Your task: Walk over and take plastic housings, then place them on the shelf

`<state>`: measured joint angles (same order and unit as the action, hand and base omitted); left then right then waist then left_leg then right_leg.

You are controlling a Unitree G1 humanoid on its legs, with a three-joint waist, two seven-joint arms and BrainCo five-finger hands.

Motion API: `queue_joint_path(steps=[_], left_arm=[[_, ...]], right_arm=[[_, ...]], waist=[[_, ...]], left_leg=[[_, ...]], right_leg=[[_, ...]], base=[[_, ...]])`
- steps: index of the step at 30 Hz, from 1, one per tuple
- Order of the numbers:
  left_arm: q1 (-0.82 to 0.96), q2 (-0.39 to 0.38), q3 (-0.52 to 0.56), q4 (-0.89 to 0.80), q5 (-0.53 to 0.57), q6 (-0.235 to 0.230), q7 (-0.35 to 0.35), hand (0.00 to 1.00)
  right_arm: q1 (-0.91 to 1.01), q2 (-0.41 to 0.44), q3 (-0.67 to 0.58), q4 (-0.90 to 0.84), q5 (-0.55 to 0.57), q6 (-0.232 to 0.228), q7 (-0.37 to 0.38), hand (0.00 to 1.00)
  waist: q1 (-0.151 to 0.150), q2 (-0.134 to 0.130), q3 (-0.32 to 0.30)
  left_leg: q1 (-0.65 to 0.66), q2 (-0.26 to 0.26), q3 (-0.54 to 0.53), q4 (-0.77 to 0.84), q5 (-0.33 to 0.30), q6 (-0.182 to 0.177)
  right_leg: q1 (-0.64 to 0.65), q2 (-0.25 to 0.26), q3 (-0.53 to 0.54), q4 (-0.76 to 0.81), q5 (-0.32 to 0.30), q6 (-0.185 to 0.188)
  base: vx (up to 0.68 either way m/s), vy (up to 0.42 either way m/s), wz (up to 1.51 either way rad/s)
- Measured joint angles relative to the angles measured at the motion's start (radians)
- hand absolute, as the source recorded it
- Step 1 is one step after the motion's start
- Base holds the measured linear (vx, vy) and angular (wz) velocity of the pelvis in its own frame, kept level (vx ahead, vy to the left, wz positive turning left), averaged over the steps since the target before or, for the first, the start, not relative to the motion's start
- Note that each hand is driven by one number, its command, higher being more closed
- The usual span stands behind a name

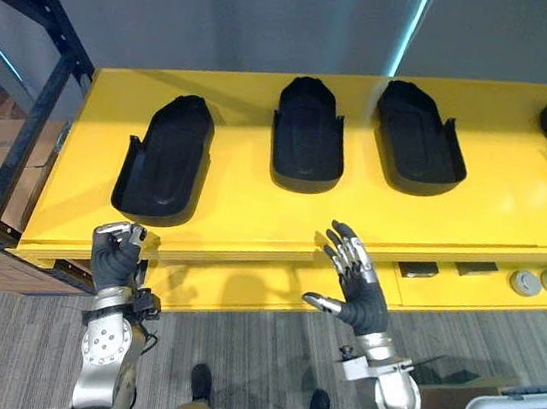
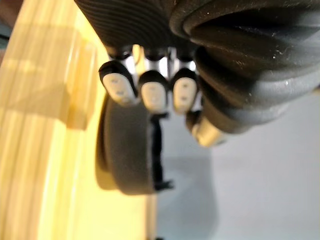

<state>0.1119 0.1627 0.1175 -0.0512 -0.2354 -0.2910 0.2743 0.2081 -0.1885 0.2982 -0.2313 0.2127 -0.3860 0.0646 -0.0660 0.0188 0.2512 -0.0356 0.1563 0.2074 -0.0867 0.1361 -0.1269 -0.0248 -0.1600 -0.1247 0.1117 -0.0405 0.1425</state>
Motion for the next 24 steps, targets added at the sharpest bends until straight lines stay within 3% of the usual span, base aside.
queue_joint_path(steps=[10,14,21,24], left_arm=[[-0.109,0.035,0.03,0.174,-0.005,-0.005,0.004,1.0],[-0.17,0.11,0.049,0.292,-0.068,-0.04,0.016,1.0],[-0.252,0.149,0.069,0.409,-0.105,-0.077,0.028,1.0],[-0.288,0.16,0.084,0.428,-0.112,-0.087,0.034,1.0]], right_arm=[[-0.005,-0.033,-0.061,-0.041,0.01,-0.001,0.068,0.0],[-0.01,-0.061,-0.067,-0.06,0.013,-0.001,0.094,0.0],[-0.014,-0.073,-0.098,-0.073,0.05,-0.001,0.113,0.0],[-0.027,-0.079,-0.099,-0.085,0.051,-0.001,0.124,0.0]], waist=[[-0.009,0.024,0.046],[-0.028,0.034,0.054],[-0.038,0.035,0.059],[-0.056,0.04,0.095]], left_leg=[[0.017,0.0,0.055,0.003,-0.003,0.003],[0.016,0.0,0.074,0.003,-0.003,0.004],[0.014,-0.001,0.103,0.004,-0.005,0.006],[0.016,-0.002,0.104,0.004,-0.005,0.007]], right_leg=[[-0.031,0.0,0.057,0.018,-0.003,-0.003],[-0.053,0.0,0.079,0.032,-0.002,0.0],[-0.079,0.001,0.106,0.039,0.002,0.006],[-0.08,0.001,0.109,0.043,0.002,0.006]], base=[[-0.02,0.009,-0.17],[-0.02,0.006,-0.12],[0.01,0.004,-0.11],[0.0,0.0,0.0]])
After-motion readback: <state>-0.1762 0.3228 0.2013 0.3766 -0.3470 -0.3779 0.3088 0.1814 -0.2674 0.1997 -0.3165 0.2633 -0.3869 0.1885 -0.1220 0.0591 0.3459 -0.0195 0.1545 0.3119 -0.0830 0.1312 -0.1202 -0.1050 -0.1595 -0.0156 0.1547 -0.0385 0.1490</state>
